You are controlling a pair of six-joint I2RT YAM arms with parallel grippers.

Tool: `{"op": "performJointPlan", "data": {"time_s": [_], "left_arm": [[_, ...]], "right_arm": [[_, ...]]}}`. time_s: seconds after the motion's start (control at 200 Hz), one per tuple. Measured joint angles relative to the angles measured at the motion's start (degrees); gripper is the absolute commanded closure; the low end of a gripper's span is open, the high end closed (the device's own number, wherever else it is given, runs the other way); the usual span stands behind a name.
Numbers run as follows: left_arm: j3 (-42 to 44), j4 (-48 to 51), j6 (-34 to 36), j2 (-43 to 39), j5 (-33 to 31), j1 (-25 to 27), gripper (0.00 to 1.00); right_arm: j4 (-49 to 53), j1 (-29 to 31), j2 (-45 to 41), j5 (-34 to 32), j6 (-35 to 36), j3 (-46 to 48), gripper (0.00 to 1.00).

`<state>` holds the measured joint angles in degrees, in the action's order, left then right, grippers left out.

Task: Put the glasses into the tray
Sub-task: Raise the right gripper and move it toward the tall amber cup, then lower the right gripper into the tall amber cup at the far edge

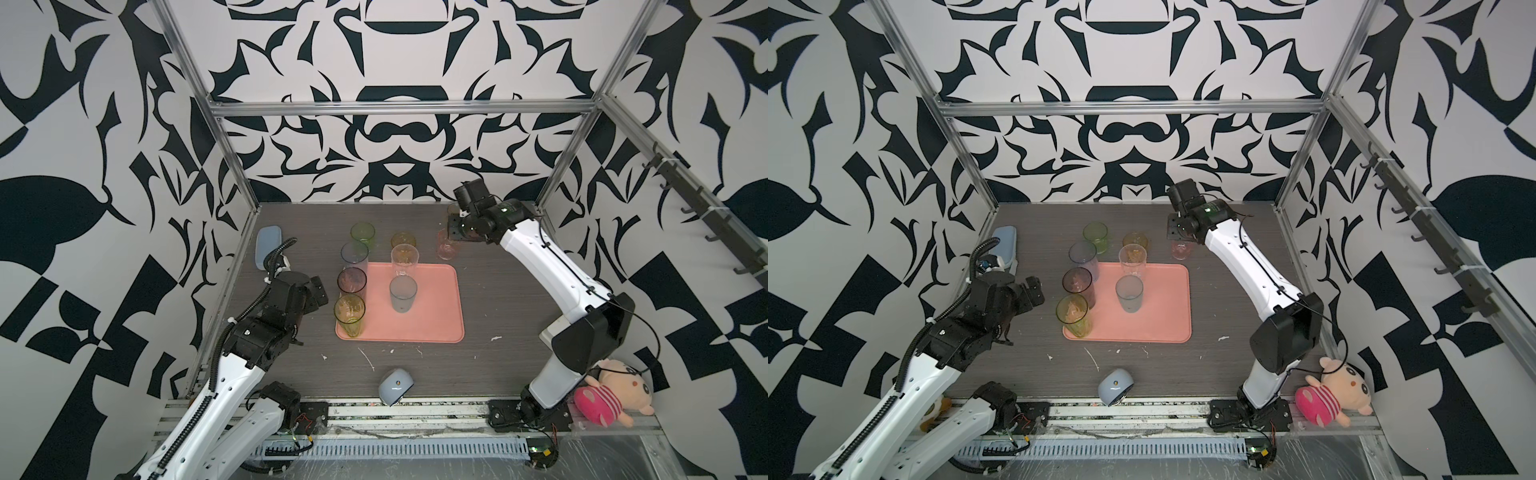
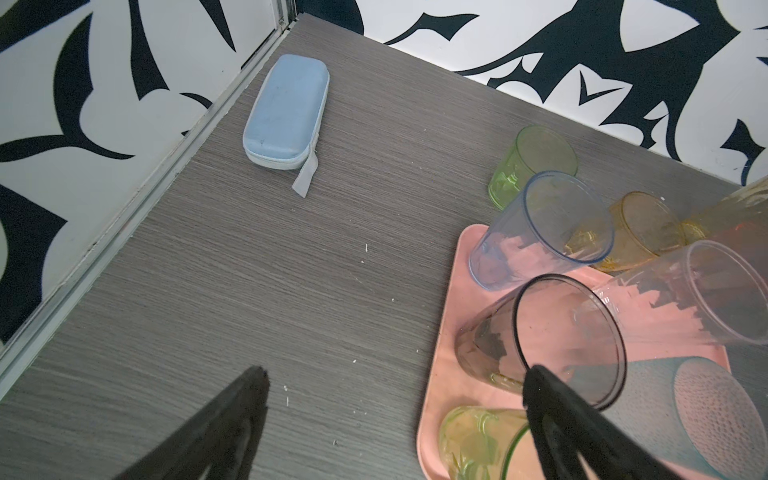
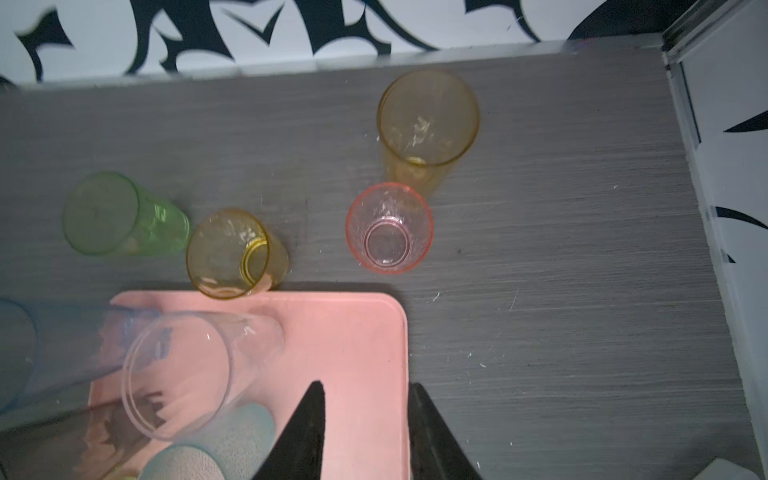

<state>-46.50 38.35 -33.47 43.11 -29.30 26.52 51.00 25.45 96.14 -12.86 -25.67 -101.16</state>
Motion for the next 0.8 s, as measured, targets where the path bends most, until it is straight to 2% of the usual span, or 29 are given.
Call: {"op": "performJointPlan", "data": {"time_s": [0.16, 0.355, 0.605, 0.8], "left_arm": [[-0.1, 0.0, -0.2, 0.1, 0.3, 0.0, 0.01], [-0.1, 0.0, -0.7, 0.1, 0.7, 0.0, 0.00], [-0.1, 0.5, -1.0, -1.0, 0.7, 0.0, 0.00], [-0.2, 0.7, -1.1, -1.4, 0.6, 0.0, 0.00]], "right_arm": [[-3.2, -4.8, -2.7, 2.5, 0.6, 0.4, 0.56], [-5.1, -10.3, -1.0, 5.3, 1.6, -0.5, 0.53], [-6.3, -17.0, 6.4, 9.5, 1.7, -4.7, 0.53], [-6.1, -19.5, 14.7, 11.7, 1.6, -10.8, 0.53]]}}
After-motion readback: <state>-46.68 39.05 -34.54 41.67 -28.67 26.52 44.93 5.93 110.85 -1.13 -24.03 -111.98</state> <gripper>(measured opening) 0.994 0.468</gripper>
